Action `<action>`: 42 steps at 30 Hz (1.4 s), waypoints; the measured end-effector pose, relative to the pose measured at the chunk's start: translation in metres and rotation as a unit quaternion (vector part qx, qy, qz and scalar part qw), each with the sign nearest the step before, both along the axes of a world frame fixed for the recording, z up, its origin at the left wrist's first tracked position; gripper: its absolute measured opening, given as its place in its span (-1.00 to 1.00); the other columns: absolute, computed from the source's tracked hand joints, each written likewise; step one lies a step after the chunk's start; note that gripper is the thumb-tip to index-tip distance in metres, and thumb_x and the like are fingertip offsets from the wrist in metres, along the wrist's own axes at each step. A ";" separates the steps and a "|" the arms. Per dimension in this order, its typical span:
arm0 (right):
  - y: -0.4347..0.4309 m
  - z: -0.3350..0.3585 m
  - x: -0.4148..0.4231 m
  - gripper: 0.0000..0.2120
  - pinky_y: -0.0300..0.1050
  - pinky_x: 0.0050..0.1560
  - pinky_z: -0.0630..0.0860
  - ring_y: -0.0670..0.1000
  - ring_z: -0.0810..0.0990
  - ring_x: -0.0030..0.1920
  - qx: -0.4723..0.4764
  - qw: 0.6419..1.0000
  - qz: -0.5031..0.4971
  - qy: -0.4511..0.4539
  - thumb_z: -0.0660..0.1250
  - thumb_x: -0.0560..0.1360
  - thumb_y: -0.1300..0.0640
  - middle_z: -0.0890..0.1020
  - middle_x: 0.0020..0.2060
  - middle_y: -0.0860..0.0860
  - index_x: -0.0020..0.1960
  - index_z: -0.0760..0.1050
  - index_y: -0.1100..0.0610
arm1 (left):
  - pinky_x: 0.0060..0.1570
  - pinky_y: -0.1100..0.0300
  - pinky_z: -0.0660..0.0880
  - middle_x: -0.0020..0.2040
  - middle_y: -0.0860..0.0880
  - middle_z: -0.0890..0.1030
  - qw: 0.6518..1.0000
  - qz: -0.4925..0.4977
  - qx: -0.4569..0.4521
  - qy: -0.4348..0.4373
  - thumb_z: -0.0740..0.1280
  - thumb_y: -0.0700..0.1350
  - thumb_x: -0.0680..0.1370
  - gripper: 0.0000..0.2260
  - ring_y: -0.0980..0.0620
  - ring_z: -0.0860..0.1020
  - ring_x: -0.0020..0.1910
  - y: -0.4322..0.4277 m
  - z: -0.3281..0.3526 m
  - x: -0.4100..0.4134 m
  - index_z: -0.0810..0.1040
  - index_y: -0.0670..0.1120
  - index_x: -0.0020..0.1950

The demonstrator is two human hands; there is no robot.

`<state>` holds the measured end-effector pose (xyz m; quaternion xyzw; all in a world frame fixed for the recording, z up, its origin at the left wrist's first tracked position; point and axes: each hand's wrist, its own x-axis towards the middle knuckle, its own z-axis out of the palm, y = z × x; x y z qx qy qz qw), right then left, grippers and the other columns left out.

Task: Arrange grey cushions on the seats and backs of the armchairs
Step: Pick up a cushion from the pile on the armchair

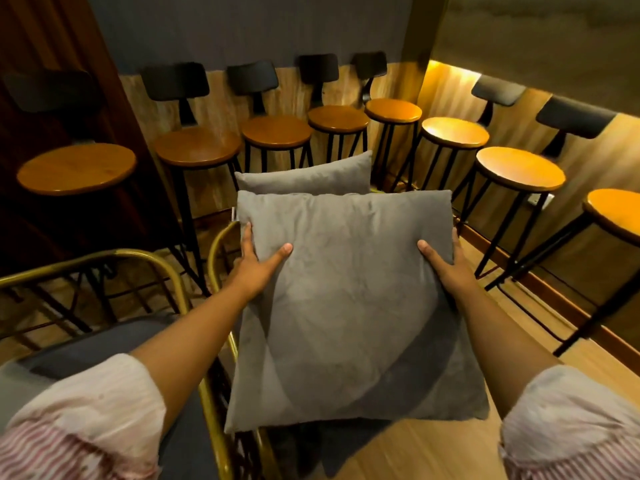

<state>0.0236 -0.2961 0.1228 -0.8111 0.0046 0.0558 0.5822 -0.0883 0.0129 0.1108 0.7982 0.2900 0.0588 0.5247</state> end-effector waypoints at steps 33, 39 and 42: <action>0.032 -0.143 0.156 -0.33 0.32 0.47 -0.07 0.25 -0.09 0.54 -0.400 0.882 0.242 -0.056 -0.05 0.50 -0.37 -0.08 0.56 0.12 0.53 -0.14 -0.20 | 0.49 -0.14 -0.02 0.57 -0.17 -0.24 0.963 0.017 0.096 0.252 0.13 0.27 0.53 -0.31 -0.31 -0.11 0.54 -0.088 -0.117 0.114 -0.19 0.20 0.53; 0.083 -0.117 0.093 -0.38 0.21 0.48 -0.01 0.19 0.03 0.54 -0.329 0.876 0.326 -0.134 0.06 0.54 -0.25 0.14 0.54 0.05 0.54 0.02 -0.10 | 0.36 0.10 0.28 0.49 -0.20 0.30 0.993 0.068 -0.006 0.093 0.22 -0.12 0.60 -0.48 -0.12 0.31 0.46 -0.085 -0.081 0.060 0.13 -0.12 0.53; 0.107 -0.109 0.056 -0.37 0.17 0.48 0.03 0.16 0.17 0.50 -0.251 0.885 0.363 -0.150 0.15 0.54 -0.19 0.24 0.50 0.07 0.53 0.08 -0.01 | 0.30 0.23 0.26 0.45 -0.16 0.37 0.992 0.109 0.030 0.057 0.22 -0.11 0.60 -0.51 -0.09 0.34 0.44 -0.068 -0.069 0.021 0.20 -0.18 0.50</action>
